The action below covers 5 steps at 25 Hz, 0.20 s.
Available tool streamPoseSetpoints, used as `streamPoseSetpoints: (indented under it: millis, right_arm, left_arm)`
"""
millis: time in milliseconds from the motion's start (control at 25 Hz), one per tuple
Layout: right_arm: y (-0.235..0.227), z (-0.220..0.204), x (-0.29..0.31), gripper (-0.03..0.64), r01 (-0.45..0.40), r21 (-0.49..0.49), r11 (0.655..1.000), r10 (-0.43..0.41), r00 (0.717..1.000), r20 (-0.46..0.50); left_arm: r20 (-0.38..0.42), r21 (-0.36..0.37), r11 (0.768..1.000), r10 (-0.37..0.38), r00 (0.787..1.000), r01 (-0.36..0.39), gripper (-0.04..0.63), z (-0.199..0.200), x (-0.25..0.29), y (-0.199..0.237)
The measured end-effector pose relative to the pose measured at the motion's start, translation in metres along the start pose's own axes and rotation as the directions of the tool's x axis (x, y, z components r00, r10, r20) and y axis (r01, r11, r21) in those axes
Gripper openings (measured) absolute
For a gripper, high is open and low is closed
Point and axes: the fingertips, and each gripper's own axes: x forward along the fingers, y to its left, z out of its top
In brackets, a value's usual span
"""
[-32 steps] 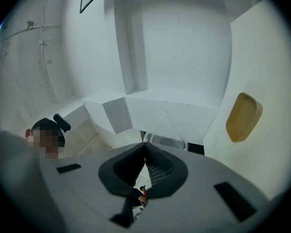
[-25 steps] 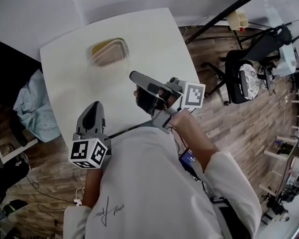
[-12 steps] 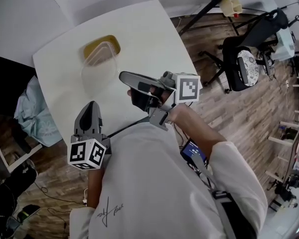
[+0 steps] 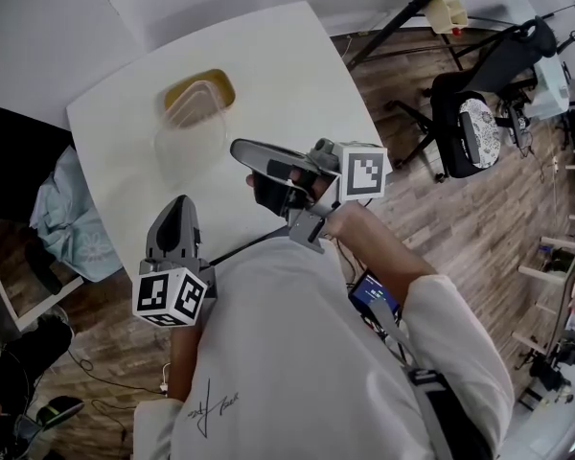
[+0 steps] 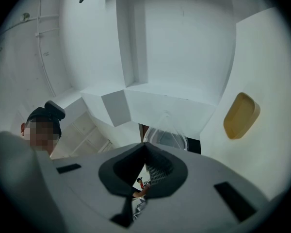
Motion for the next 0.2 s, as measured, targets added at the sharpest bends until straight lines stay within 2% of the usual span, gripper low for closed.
streamPoseSetpoints:
  millis: [200]
  right_arm:
    - [0.0025,0.0013,-0.0008,0.011,-0.004,0.003,1.0,0.004,1.0,0.005]
  left_arm:
    - [0.004,0.0,1.0,0.0,1.0,0.0,0.008,0.0013,0.0006,-0.0024]
